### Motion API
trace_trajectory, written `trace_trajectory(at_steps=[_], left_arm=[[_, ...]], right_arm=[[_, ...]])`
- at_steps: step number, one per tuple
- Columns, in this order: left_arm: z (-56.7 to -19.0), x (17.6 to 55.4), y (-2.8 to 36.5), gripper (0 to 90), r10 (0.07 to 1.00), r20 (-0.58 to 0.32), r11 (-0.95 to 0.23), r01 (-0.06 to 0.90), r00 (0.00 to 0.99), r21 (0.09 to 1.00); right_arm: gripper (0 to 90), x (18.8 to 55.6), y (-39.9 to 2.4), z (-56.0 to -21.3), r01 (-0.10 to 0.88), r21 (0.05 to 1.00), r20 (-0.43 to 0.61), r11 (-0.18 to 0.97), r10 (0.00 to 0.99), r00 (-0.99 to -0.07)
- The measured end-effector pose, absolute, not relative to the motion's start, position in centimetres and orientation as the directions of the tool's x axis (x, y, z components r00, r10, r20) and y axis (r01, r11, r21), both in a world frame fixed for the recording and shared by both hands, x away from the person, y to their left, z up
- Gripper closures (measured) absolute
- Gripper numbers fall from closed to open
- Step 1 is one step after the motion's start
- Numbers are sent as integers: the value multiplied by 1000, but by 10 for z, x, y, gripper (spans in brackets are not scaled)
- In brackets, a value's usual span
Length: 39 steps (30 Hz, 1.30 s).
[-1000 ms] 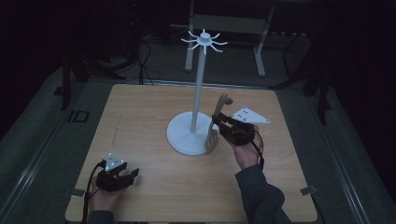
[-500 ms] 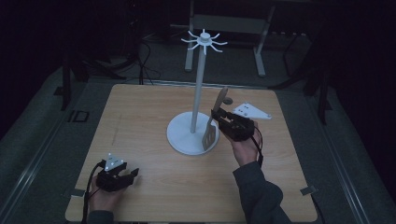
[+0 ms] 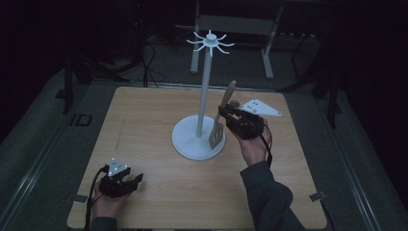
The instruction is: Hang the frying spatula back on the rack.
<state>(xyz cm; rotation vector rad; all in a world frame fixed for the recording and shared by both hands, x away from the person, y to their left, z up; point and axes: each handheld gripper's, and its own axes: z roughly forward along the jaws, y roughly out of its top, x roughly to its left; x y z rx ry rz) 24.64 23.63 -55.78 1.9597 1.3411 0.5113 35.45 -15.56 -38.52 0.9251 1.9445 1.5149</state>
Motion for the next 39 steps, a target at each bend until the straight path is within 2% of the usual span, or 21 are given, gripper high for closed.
trace_trajectory(at_steps=[39], left_arm=[[-557,246,238,434,920,-62,-221,644,386,732]], right_arm=[[748,371,-147,-339,168,976,-2,141,771,-637]])
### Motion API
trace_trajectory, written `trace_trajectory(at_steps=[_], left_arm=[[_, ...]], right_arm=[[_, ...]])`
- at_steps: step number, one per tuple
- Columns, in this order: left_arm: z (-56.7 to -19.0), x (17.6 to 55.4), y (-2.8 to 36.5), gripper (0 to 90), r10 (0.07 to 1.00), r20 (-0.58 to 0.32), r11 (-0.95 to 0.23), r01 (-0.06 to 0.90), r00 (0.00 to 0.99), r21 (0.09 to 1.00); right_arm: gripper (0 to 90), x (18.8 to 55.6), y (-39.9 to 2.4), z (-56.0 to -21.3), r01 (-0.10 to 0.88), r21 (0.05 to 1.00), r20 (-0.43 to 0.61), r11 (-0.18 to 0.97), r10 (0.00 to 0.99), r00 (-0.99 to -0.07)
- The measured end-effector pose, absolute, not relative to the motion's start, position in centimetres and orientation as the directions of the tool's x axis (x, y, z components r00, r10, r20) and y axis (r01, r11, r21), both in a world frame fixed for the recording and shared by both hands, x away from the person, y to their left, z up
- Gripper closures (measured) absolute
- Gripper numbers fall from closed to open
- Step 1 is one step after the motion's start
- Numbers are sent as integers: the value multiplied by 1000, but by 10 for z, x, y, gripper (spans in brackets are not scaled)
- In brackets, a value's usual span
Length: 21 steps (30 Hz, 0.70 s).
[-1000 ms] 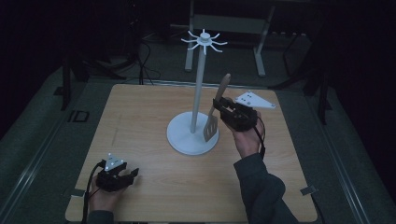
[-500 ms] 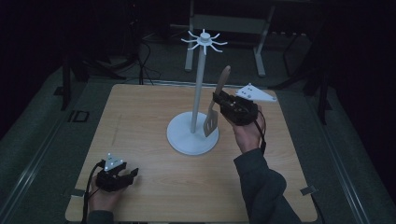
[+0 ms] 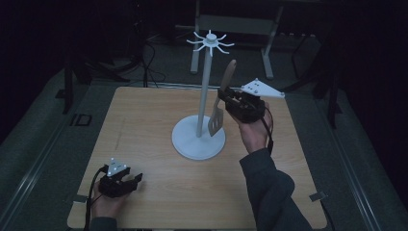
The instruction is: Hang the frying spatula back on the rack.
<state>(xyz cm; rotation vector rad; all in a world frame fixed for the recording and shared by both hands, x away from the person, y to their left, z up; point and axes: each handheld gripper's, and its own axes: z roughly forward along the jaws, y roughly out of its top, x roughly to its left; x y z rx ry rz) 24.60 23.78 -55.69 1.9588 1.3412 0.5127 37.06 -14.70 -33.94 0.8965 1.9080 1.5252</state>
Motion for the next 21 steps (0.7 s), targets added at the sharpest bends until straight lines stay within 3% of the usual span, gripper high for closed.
trace_trajectory(at_steps=[21], left_arm=[[-557,246,238,434,921,-63,-219,645,385,732]], right_arm=[[748,385,-140,-322,193,962,-32,193,783,-621]])
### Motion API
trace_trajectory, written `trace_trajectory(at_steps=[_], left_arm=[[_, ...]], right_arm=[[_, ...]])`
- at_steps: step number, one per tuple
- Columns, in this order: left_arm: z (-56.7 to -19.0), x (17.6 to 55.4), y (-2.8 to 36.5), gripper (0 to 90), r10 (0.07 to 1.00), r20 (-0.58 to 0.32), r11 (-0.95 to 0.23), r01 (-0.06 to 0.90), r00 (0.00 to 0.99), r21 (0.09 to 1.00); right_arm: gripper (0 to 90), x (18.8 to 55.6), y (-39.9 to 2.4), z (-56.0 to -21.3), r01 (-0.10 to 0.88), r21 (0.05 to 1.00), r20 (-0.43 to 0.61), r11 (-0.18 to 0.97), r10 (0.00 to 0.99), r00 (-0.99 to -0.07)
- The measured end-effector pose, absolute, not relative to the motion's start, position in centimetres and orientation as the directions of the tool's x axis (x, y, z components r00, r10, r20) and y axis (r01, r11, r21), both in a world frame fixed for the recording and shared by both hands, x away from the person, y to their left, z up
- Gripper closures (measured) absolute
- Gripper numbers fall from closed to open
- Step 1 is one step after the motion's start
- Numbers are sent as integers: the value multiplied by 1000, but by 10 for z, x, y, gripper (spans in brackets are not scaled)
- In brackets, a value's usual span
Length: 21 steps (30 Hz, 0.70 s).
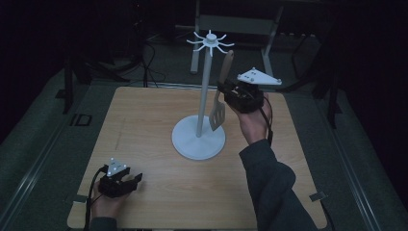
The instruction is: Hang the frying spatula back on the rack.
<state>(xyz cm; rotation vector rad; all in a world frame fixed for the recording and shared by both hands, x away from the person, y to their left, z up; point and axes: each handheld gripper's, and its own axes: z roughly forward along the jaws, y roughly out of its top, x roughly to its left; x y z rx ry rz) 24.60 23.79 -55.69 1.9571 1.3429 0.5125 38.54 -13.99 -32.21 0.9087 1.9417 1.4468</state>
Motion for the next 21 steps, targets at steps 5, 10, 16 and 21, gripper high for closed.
trace_trajectory(at_steps=[5,10,16,21], left_arm=[[-557,246,238,434,921,-64,-218,645,384,732],[-557,246,238,434,921,-64,-219,646,385,732],[-557,246,238,434,921,-63,-220,647,385,730],[-557,246,238,434,921,-63,-220,646,385,731]], right_arm=[[748,388,-138,-321,197,960,-34,199,781,-623],[748,389,-136,-321,197,959,-36,203,780,-625],[748,391,-134,-320,203,958,-33,204,778,-627],[748,392,-132,-319,205,957,-32,205,778,-628]])
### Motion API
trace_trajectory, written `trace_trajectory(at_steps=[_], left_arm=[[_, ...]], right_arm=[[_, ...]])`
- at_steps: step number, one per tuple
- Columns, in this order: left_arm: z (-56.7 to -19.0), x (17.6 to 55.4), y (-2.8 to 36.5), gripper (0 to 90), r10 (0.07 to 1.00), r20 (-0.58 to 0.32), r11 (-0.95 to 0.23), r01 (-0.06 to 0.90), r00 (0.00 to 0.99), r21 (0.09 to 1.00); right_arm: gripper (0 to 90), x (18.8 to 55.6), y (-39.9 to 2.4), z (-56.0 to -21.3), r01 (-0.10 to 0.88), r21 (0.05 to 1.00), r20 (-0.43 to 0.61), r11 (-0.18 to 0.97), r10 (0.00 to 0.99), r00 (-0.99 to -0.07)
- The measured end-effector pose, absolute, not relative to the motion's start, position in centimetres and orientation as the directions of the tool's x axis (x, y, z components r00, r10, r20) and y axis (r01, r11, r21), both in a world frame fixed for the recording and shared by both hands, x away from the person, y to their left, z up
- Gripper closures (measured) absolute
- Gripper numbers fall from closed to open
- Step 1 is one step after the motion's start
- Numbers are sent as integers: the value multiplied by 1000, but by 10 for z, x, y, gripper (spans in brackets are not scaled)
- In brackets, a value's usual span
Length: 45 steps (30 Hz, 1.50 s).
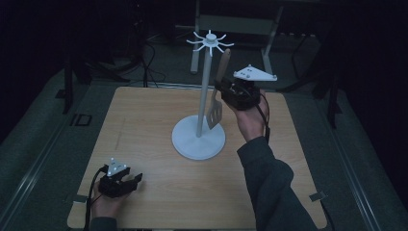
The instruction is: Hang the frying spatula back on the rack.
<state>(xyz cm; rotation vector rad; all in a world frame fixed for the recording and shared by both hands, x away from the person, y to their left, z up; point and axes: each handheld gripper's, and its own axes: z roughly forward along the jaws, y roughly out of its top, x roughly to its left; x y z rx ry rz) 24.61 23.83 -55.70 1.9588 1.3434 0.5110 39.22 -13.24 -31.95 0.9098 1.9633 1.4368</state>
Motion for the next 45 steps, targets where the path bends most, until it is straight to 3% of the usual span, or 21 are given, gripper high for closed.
trace_trajectory(at_steps=[29,39,45], left_arm=[[-557,246,238,434,921,-64,-217,643,384,734],[-557,246,238,434,921,-63,-218,644,384,734],[-557,246,238,434,921,-64,-217,644,384,734]], right_arm=[[735,400,-124,-325,233,949,-18,211,776,-631],[475,400,-123,-329,222,952,-32,210,792,-610],[415,399,-125,-329,225,953,-32,203,806,-591]])
